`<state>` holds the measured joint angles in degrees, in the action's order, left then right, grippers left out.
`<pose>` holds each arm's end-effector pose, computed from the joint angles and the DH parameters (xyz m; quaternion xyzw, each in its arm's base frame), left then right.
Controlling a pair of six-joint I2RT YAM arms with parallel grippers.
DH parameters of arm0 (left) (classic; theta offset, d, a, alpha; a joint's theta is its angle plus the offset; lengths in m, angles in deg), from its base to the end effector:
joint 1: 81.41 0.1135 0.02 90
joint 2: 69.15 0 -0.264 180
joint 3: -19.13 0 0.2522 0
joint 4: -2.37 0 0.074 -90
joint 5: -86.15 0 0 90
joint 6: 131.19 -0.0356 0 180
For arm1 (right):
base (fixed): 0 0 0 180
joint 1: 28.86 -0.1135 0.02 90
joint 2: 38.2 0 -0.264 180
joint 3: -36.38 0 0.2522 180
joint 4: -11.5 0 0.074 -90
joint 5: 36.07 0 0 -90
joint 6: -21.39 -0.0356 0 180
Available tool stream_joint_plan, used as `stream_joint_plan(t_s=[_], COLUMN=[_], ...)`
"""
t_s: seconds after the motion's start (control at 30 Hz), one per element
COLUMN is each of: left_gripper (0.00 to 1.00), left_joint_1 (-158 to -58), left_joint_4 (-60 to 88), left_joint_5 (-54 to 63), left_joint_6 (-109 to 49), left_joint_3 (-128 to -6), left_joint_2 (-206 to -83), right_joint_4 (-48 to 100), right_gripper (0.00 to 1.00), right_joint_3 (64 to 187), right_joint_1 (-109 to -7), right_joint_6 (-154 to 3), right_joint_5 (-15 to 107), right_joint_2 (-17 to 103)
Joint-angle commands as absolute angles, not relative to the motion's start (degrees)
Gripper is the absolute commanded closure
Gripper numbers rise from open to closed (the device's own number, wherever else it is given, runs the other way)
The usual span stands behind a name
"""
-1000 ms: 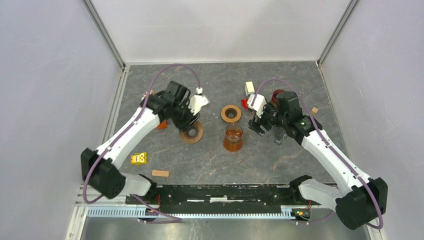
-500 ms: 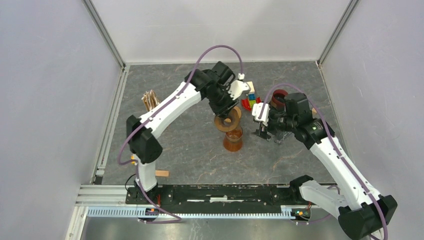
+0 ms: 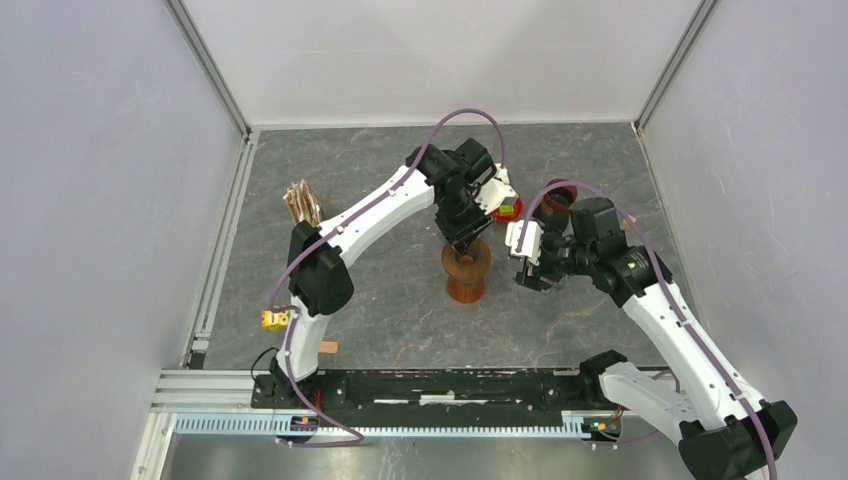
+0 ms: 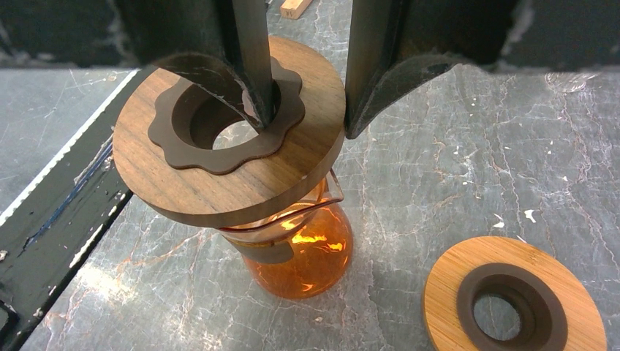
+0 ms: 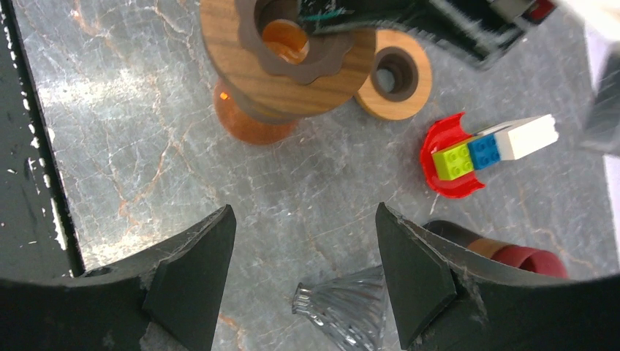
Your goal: Place the coffee filter in the dripper
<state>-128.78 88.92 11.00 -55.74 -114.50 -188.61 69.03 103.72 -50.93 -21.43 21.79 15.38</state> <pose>0.2826 -0.3205 0.3018 0.5211 0.8301 -0.1654 0.1096 0.1629 0.0865 0.3139 -0.5916 0.6655 0.1665 0.4236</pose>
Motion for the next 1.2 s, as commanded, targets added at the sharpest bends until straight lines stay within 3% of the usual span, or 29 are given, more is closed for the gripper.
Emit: stream_joint_plan(t_s=[0.0,0.67,0.93,1.17], left_gripper=[0.58,0.54,0.47,0.32], left_joint_1=[-129.22,-130.61,-130.88,-130.89], left_joint_4=[89.34,84.93,83.99,83.69], left_joint_5=[9.58,7.36,6.30,6.58], left_joint_6=[-53.10,-52.47,-52.49,-52.50], left_joint_3=[-117.85,-112.94,-112.05,-113.93], left_joint_2=[-189.24,-188.83,-188.32,-186.68], right_joint_4=[67.22,66.31,66.39,67.79], right_gripper=[0.23,0.24,0.24,0.24], right_joint_3=[101.42,98.86,98.04,100.23], right_joint_1=[-50.83,-48.96,-44.54,-37.39], right_joint_6=[-22.10,-26.16,-24.30,-21.71], right_joint_5=[23.35,33.23,34.56,34.40], right_joint_2=[13.61,14.81,16.78,21.17])
